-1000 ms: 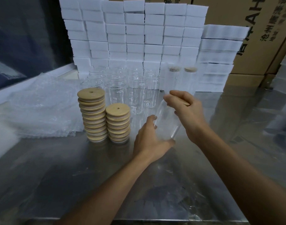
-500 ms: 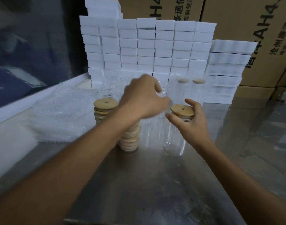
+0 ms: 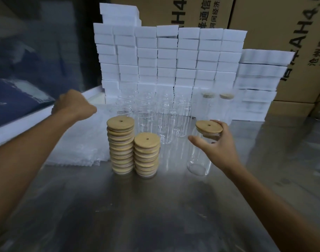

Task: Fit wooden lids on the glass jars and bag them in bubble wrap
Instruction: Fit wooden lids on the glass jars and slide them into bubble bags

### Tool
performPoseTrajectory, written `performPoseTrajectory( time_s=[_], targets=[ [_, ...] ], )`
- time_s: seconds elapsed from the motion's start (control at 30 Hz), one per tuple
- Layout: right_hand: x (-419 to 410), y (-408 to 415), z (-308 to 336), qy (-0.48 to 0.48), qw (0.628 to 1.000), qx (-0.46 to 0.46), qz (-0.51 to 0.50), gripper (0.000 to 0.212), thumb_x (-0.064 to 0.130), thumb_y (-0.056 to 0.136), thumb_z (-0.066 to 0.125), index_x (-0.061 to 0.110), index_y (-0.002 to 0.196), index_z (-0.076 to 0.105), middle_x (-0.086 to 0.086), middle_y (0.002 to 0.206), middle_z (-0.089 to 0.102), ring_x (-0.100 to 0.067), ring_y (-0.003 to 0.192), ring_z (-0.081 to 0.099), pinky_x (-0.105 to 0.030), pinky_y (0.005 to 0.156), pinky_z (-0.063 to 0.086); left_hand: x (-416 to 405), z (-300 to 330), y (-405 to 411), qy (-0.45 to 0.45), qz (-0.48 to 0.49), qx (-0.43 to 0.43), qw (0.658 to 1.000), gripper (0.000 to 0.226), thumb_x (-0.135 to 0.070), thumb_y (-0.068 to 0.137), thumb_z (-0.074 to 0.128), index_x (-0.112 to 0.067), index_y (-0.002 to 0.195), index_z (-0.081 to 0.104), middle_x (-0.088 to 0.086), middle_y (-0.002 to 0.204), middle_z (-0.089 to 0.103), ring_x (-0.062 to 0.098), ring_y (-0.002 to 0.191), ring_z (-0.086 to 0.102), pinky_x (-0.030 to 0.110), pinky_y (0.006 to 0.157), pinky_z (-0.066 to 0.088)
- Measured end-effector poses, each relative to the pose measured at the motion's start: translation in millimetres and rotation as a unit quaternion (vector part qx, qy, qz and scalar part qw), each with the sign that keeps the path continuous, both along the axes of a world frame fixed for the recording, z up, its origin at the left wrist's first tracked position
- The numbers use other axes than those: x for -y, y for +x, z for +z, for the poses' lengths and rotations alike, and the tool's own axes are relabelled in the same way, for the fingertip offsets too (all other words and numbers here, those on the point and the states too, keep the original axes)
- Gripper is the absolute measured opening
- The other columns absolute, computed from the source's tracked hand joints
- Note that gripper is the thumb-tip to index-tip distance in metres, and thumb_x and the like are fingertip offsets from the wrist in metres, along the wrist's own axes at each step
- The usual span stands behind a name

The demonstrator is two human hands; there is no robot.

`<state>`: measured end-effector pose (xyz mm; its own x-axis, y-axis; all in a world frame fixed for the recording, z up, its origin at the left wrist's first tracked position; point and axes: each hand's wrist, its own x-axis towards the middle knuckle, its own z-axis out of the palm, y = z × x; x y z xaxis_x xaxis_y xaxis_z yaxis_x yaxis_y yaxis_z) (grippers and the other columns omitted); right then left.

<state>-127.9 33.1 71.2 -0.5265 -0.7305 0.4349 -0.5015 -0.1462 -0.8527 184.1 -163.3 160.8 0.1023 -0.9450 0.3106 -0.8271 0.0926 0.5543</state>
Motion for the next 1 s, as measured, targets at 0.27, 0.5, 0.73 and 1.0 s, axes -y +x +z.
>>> performPoseTrajectory(
  time_s=[0.27,0.5,0.73,1.0],
  targets=[
    [25.6,-17.2,-1.8,0.004,1.000,0.005,0.018,0.076,0.044,0.066,0.090,0.021,0.128,0.052,0.010,0.123,0.063,-0.009,0.111,0.063,-0.022,0.085,0.051,27.4,-25.2,-1.1,0.102,0.000,0.130,0.986,0.054,-0.052,0.073,0.079,-0.004,0.095,0.064,0.017,0.090,0.064,0.036,0.082,0.061,0.035,0.065,0.046],
    [35.9,-26.8,3.1,0.032,0.999,0.013,0.024,0.080,0.054,0.060,0.086,0.026,0.126,0.050,0.015,0.120,0.062,-0.003,0.108,0.062,-0.017,0.080,0.048,34.4,-38.9,-11.8,0.109,0.013,0.146,0.983,0.029,-0.029,0.084,0.073,-0.007,0.102,0.069,0.019,0.107,0.065,0.039,0.092,0.060,0.040,0.079,0.051],
    [19.3,-17.5,3.7,0.041,0.998,0.036,0.024,0.075,0.049,0.061,0.089,0.037,0.122,0.048,0.021,0.120,0.061,-0.002,0.111,0.061,-0.017,0.082,0.046,16.0,-23.4,-6.0,0.035,0.025,0.094,0.995,0.023,-0.026,0.092,0.062,-0.006,0.097,0.071,0.019,0.100,0.067,0.040,0.087,0.060,0.037,0.069,0.045],
    [-23.0,-4.8,-35.6,0.148,0.987,0.051,0.027,0.092,0.028,0.075,0.087,0.017,0.149,0.033,-0.007,0.136,0.051,-0.023,0.119,0.055,-0.036,0.099,0.049,-34.6,29.4,-19.6,-0.151,-0.047,0.029,0.987,0.013,-0.016,0.091,0.058,-0.012,0.089,0.071,0.014,0.089,0.068,0.033,0.078,0.058,0.037,0.067,0.046]
  ],
)
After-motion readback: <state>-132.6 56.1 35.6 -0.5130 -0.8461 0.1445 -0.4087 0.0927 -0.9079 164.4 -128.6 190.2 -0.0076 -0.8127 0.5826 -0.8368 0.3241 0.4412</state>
